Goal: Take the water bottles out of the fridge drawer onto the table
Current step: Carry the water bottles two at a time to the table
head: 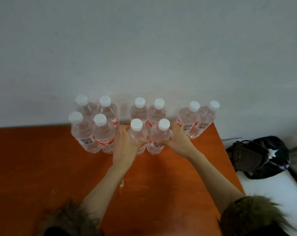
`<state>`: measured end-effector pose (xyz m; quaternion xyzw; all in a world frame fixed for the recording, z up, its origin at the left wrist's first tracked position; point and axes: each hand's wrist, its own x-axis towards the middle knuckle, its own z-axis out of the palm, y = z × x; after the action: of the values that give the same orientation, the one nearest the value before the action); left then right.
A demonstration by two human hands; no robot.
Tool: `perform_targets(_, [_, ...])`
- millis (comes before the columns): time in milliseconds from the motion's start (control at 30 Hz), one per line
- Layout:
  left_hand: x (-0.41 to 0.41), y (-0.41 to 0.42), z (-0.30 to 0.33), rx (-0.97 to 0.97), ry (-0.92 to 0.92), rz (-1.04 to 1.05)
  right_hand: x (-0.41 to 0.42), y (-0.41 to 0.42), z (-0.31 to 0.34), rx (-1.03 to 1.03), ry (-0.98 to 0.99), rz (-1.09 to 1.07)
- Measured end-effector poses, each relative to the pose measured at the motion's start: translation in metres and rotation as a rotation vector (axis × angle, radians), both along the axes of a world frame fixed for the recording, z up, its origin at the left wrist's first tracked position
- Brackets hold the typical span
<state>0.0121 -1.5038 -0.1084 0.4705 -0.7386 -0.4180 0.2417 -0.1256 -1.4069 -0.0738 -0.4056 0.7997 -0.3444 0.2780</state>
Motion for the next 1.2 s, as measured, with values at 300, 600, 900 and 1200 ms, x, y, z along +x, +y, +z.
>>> perform_targets(300, [-0.009, -0.005, 0.0, -0.059, -0.085, -0.043, -0.012, 0.0, -0.012, 0.018, -0.002, 0.002])
perform_targets(600, [0.016, 0.01, 0.015, -0.142, -0.048, -0.128, 0.007, 0.014, -0.015, -0.065, -0.081, -0.106])
perform_targets(900, [0.017, 0.094, 0.061, -0.358, 0.017, -0.473, 0.028, 0.14, 0.034, -0.011, 0.124, -0.294])
perform_targets(1200, [-0.006, 0.289, 0.111, -0.456, 0.105, -1.021, 0.092, 0.387, 0.093, -0.001, 0.299, -0.68])
